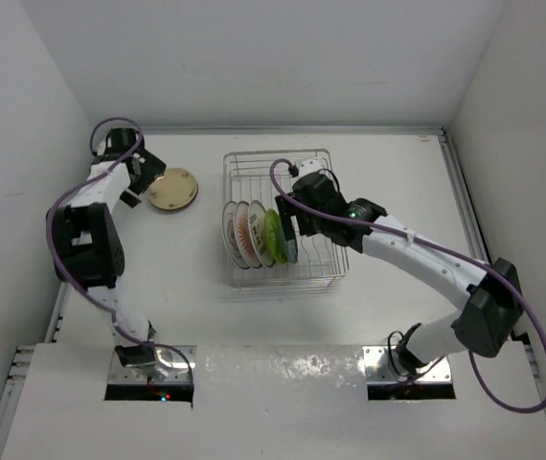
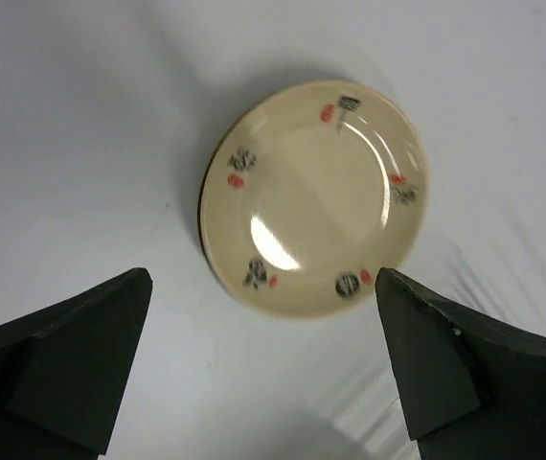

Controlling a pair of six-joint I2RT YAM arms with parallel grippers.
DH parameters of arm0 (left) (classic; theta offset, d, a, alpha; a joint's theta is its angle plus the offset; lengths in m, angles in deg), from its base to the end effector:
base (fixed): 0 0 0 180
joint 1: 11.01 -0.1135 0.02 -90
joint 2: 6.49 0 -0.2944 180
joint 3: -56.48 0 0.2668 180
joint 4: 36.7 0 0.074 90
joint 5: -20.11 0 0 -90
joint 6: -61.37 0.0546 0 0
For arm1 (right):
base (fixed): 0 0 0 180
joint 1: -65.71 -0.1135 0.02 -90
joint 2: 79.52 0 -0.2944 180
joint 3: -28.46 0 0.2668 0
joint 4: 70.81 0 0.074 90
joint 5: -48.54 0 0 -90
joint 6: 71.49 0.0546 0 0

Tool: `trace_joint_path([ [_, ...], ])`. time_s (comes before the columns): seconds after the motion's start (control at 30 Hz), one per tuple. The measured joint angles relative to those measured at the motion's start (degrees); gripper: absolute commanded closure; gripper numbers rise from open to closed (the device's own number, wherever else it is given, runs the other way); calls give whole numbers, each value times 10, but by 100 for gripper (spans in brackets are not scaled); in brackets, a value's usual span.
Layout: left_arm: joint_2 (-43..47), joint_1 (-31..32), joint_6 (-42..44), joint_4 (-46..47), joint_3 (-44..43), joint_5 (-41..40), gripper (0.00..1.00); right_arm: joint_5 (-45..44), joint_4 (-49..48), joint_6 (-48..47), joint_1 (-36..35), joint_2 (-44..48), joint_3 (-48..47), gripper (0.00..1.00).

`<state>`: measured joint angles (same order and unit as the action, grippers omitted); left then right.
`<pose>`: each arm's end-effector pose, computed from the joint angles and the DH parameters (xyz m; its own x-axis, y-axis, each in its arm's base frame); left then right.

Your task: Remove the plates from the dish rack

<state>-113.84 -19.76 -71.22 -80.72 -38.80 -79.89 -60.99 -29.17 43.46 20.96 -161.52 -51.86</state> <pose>0.4334 0.0763 0.2327 -0.4377 -0.7417 -0.5083 -0.7359 0.6203 -0.2715 0.2522 0.2243 0.3111 -0.6488 -0.0834 -0.7564 -0.2395 0.9659 0.0989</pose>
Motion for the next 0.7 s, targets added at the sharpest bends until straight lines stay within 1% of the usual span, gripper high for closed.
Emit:
trace_joint_path([
  [0.03,27,0,6,-2,11,1,0,0,-2,6,0,-9,-4,19],
  [0.07,62,0,11,-5,24,3,0,0,-6,11,0,-18,-8,24],
  [0.2,278,2,59,15,94,23,0,0,-28,30,0,-40,-8,37],
  [0.3,438,2,103,61,163,41,0,3,-50,47,0,-45,-7,40],
  [0.4,544,2,140,76,241,50,0,10,-72,60,0,-50,-6,43],
  [0.53,573,3,170,75,318,50,0,21,-93,73,0,-65,-6,54],
  [0.6,566,4,178,68,340,54,0,21,-99,81,0,-77,-6,63],
  [0.7,553,4,186,47,360,63,0,20,-104,92,0,-99,-6,72],
])
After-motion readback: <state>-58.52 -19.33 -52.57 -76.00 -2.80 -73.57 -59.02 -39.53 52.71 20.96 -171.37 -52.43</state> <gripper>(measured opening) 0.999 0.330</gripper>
